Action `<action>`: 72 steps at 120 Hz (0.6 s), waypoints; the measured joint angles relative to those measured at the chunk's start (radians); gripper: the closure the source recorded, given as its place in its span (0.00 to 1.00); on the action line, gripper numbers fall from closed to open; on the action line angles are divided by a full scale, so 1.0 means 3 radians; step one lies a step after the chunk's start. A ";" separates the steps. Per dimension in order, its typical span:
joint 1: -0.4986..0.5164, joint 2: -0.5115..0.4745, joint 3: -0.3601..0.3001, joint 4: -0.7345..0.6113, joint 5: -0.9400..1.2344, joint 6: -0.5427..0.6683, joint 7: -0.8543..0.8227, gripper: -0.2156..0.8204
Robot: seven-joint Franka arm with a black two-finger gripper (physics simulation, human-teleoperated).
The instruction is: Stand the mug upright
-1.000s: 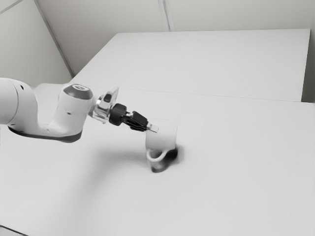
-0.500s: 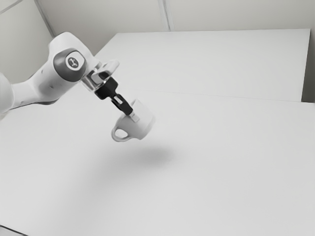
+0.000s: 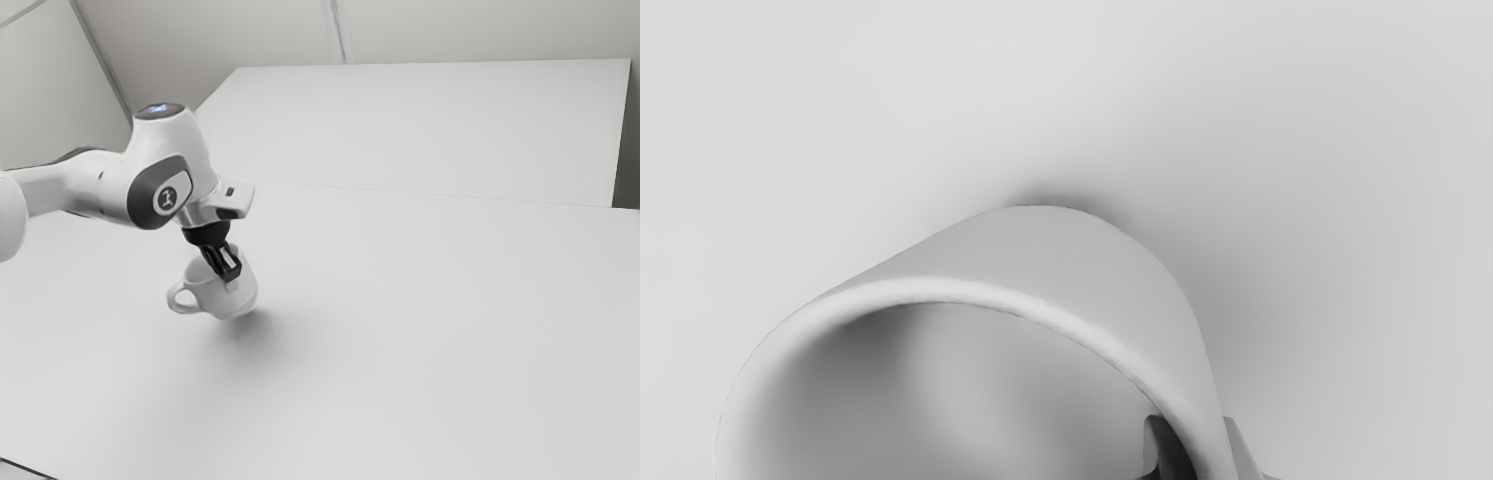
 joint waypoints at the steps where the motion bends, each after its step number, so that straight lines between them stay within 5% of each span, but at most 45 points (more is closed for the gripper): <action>1: -0.0001 -0.0005 0.0000 -0.0020 0.0005 0.0025 -0.0014 0.97; 39: -0.0011 -0.0072 -0.0002 -0.0548 0.0090 0.0883 -0.0407 0.97; 72: -0.0005 0.0054 -0.0003 -0.0645 0.0099 0.1135 -0.0626 0.96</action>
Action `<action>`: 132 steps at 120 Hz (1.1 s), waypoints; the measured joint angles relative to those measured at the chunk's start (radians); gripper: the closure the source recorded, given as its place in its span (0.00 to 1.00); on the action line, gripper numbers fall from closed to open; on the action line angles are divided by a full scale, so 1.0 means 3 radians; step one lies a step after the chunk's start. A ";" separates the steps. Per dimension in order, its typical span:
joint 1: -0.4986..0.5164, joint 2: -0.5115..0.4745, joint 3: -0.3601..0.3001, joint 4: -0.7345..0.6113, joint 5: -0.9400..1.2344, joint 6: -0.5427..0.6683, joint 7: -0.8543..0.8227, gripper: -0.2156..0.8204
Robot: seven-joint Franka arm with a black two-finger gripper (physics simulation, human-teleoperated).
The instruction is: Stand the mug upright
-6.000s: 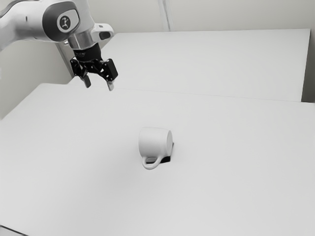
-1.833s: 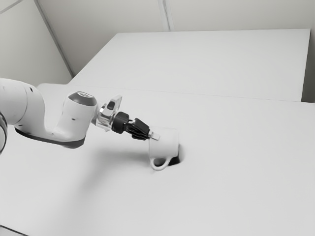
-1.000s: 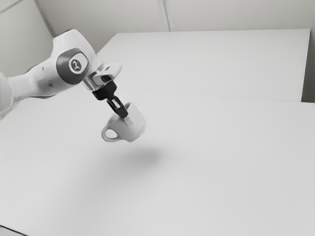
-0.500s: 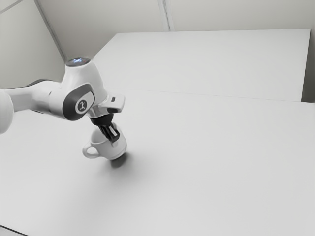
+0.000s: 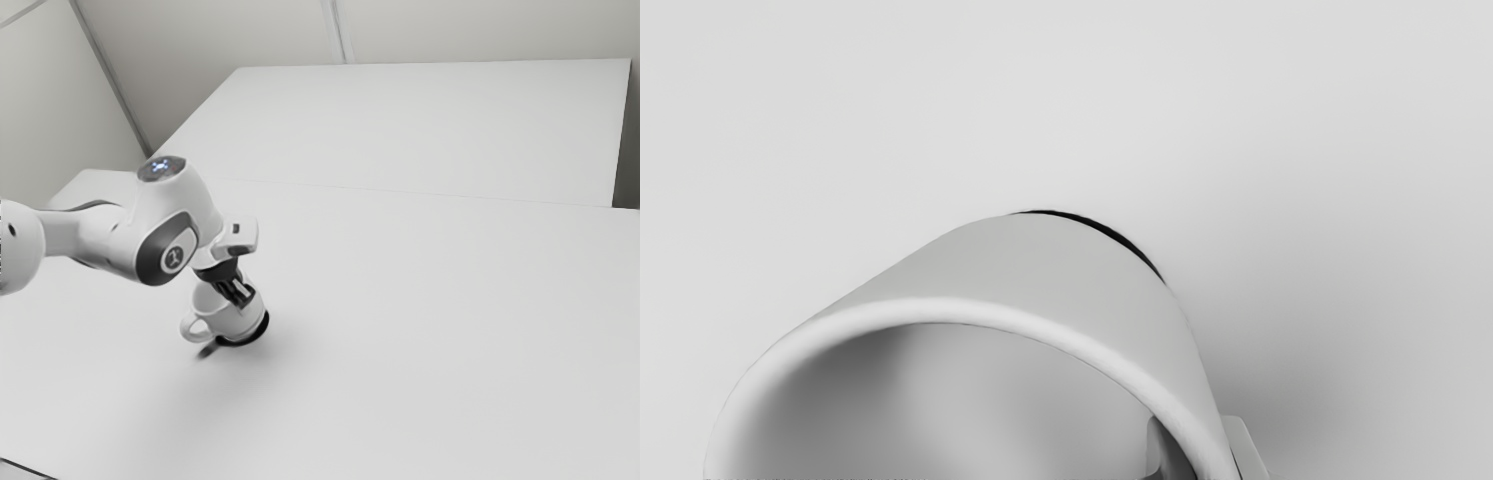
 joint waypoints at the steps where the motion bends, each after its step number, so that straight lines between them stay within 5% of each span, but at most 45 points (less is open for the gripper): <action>1: 0.0000 0.0006 0.0000 0.0000 0.0000 0.0003 -0.0005 0.96; 18: 0.0001 0.0061 0.0002 -0.0003 -0.0002 0.0039 -0.0084 0.95; 44: -0.0008 0.0043 0.0002 0.0005 -0.0064 0.0017 -0.0100 0.53; 65: -0.0008 -0.0034 0.0002 0.0343 -0.0086 -0.0258 -0.0115 0.35; 132: -0.0032 0.0123 -0.0008 0.2025 -0.0127 -0.2375 -0.0530 0.22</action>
